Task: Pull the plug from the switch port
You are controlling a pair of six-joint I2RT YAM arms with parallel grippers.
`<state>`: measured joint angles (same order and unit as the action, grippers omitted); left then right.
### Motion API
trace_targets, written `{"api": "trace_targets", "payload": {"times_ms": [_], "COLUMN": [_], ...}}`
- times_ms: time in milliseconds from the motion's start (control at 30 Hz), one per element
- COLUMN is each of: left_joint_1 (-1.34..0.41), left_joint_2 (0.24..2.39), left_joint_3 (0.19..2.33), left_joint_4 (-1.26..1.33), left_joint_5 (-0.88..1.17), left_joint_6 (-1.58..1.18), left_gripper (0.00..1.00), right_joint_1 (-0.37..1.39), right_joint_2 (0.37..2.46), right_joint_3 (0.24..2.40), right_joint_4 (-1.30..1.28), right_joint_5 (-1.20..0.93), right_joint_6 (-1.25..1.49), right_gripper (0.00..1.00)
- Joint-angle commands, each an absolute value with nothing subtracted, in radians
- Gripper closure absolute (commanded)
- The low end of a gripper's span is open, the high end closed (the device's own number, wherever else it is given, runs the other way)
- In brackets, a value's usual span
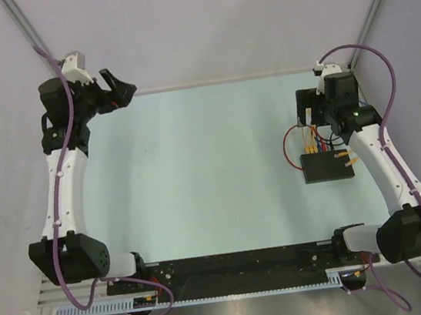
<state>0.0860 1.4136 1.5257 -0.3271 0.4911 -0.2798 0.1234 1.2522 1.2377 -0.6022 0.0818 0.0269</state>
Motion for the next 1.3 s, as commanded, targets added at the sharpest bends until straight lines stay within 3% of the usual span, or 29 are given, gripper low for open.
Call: {"api": "trace_targets", "payload": {"times_ms": [0, 200, 467, 567, 1267], "left_joint_1": [0.078, -0.050, -0.216, -0.227, -0.249], "left_joint_2": [1.373, 1.275, 1.218, 1.226, 1.241], "left_joint_3": [1.337, 1.036, 0.959, 0.969, 0.945], "left_joint_4": [-0.336, -0.330, -0.284, -0.276, -0.281], "left_joint_5": [0.454, 0.434, 0.440, 0.451, 0.508], "left_joint_6": [-0.302, -0.279, -0.206, -0.187, -0.124], "left_gripper": [0.04, 0.07, 0.07, 0.08, 0.09], "right_joint_1": [0.097, 0.008, -0.435, -0.504, -0.459], "right_joint_2": [1.267, 1.276, 1.261, 1.292, 1.548], "right_joint_3": [1.197, 1.138, 1.106, 1.103, 1.115], "right_joint_4": [-0.640, -0.793, -0.937, -0.945, -0.721], "right_joint_5": [0.013, -0.135, -0.311, -0.328, -0.377], "right_joint_6": [0.003, -0.199, -0.333, -0.397, -0.336], "right_gripper": [0.00, 0.00, 0.05, 0.06, 0.04]}}
